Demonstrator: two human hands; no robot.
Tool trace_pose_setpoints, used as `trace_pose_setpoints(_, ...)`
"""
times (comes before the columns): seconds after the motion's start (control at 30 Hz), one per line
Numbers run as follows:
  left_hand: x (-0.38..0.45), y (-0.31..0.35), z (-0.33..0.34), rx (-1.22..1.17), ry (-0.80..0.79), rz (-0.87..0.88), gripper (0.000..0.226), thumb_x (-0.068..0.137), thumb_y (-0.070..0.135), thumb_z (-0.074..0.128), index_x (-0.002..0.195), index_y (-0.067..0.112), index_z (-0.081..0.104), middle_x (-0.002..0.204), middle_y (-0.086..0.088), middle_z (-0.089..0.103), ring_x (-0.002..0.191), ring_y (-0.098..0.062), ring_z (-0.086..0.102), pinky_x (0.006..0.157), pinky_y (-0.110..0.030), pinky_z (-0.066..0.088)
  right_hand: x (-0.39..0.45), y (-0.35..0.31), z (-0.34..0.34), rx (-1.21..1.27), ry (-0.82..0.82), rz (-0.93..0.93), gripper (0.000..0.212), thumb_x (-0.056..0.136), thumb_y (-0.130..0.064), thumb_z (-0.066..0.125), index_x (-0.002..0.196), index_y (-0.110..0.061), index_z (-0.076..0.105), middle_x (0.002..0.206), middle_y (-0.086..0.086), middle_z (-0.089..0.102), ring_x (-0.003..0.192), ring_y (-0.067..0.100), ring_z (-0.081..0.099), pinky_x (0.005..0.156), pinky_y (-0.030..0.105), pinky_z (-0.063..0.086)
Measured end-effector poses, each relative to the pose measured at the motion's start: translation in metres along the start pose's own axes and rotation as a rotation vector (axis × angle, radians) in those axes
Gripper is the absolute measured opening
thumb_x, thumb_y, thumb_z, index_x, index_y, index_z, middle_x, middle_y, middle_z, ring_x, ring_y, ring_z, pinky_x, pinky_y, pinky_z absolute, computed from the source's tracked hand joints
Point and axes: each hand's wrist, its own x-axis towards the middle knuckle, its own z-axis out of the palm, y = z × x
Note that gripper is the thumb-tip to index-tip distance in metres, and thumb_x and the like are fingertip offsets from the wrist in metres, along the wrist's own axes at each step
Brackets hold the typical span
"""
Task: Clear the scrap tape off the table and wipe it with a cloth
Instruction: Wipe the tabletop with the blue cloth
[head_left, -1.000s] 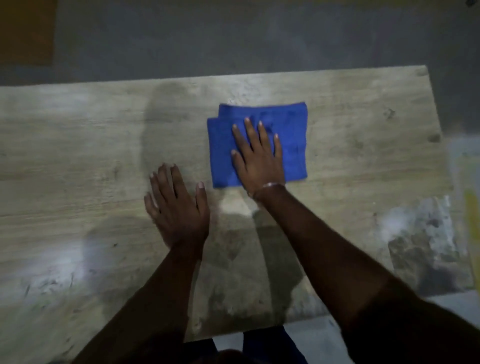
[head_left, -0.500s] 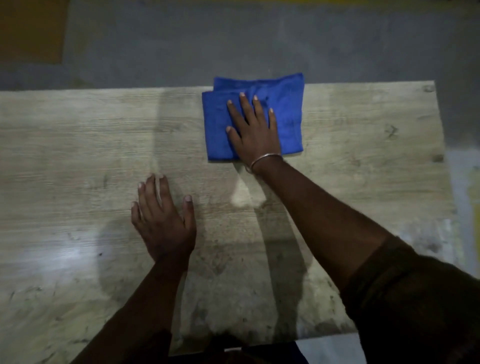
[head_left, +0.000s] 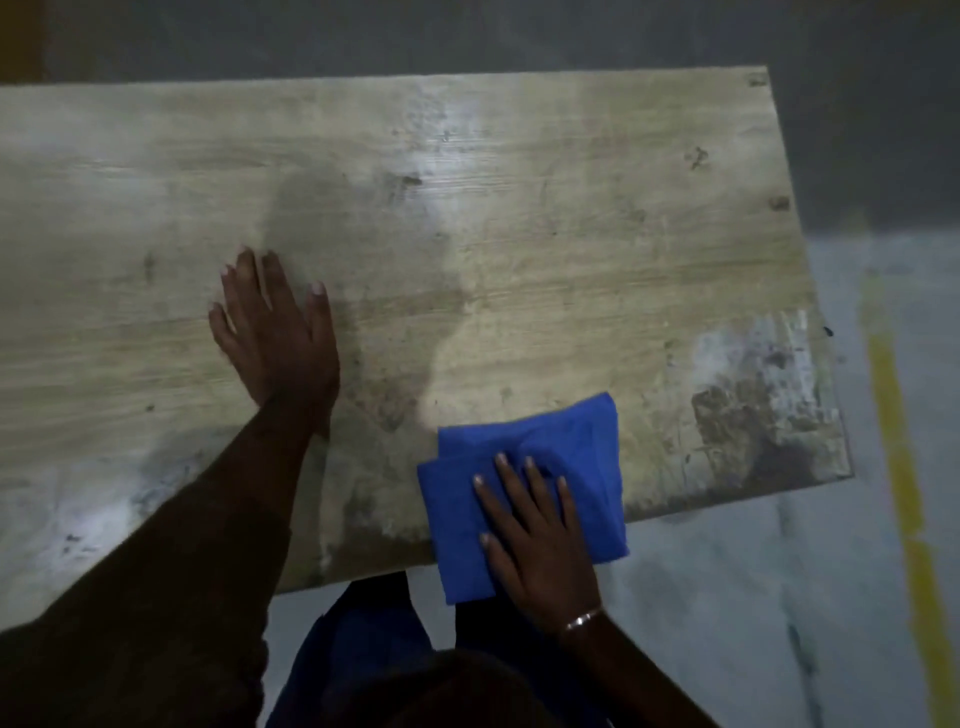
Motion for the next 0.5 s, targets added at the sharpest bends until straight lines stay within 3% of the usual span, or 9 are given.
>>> trace_pose_setpoints(0.23, -0.016, 0.049, 0.007, -0.102, -0.013, 0.005, 0.061, 0.112, 0.05, 0.031, 0.162, 0.016, 0.038, 0.169, -0.006, 0.037, 0.157, -0.026, 0.033, 0.127, -0.05, 0.023, -0.007, 0.011, 0.004, -0.004, -0.054, 0.031, 0.063, 0.107, -0.046, 0.043, 0.165, -0.038, 0.018, 0.175, -0.008, 0.008, 0.162, 0.02, 0.009, 0.125, 0.056, 0.021)
trace_pose_setpoints(0.5, -0.017, 0.073, 0.017, 0.008, -0.007, -0.096, 0.059, 0.112, 0.055, 0.025, 0.161, 0.026, 0.037, 0.17, 0.002, 0.035, 0.159, -0.023, 0.028, 0.126, -0.049, 0.024, 0.187, 0.039, -0.043, -0.014, 0.087, 0.083, 0.061, 0.106, -0.053, 0.033, 0.164, -0.039, 0.021, 0.174, -0.009, 0.012, 0.162, 0.018, 0.007, 0.127, 0.051, 0.012)
